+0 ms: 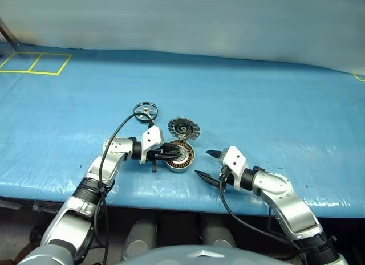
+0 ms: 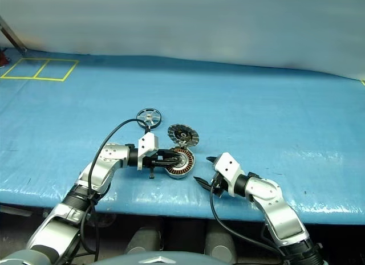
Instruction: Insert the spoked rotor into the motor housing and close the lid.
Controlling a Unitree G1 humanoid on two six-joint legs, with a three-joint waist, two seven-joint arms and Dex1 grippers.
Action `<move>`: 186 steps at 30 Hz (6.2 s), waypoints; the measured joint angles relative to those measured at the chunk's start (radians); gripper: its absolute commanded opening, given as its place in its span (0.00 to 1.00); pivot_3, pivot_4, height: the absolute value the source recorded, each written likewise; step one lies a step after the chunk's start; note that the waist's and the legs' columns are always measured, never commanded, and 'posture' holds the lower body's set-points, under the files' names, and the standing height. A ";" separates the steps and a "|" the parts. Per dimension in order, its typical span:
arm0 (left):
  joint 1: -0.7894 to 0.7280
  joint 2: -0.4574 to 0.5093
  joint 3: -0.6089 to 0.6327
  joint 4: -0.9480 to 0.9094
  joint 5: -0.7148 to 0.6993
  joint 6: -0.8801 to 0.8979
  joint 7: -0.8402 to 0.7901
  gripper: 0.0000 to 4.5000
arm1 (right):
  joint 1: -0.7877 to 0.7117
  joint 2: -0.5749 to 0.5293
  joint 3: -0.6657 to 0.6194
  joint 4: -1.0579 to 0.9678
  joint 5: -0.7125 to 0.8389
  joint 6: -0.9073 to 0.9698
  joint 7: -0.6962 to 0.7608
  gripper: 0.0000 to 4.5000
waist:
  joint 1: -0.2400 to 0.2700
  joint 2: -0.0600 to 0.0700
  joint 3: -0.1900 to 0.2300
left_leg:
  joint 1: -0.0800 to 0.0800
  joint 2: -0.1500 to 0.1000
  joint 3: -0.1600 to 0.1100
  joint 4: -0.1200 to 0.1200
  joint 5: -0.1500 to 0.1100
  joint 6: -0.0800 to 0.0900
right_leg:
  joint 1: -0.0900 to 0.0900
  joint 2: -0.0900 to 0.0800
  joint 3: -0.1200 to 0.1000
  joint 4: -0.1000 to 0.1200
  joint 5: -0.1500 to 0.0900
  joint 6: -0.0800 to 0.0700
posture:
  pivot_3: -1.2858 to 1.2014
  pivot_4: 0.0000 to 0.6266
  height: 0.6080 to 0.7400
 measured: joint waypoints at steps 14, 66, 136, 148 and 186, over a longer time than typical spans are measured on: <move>0.022 -0.011 0.021 -0.009 -0.030 -0.001 0.011 0.59 | -0.001 0.009 0.010 0.014 -0.021 -0.002 -0.002 0.91 | -0.001 0.000 0.000 | 0.000 0.000 0.000 0.000 0.000 0.000 | 0.000 0.000 0.000 0.000 0.000 0.000 | 0.52 0.24 1.00; -0.088 0.073 -0.024 -0.150 0.009 0.116 -0.027 0.01 | -0.034 0.051 0.031 0.051 -0.040 -0.043 -0.019 0.91 | -0.003 0.000 0.000 | 0.000 0.000 0.000 0.001 0.000 0.000 | 0.000 0.000 0.000 0.001 0.000 0.000 | 0.52 0.24 1.00; -0.891 0.141 -0.375 0.684 0.702 -0.239 -0.177 0.64 | -0.068 0.030 0.056 0.047 -0.019 -0.052 0.026 0.91 | -0.018 -0.008 0.006 | -0.003 0.000 0.000 0.001 0.000 0.001 | -0.003 0.002 0.001 0.003 0.002 0.005 | 0.52 0.24 1.00; -0.902 0.084 -0.404 0.824 0.793 -0.310 -0.094 0.64 | 0.004 -0.018 0.030 -0.012 -0.015 -0.019 0.026 0.91 | -0.016 -0.011 0.007 | -0.004 -0.001 -0.001 0.003 0.000 0.001 | -0.003 0.001 0.001 0.003 0.003 0.007 | 0.52 0.24 1.00; -0.884 0.013 -0.404 0.991 0.865 -0.348 0.203 0.64 | 0.040 0.001 0.020 -0.069 -0.016 0.002 -0.024 0.91 | -0.010 -0.014 0.009 | -0.002 -0.001 -0.001 0.010 0.000 0.001 | -0.002 0.001 0.001 0.014 0.002 0.006 | 0.52 0.24 1.00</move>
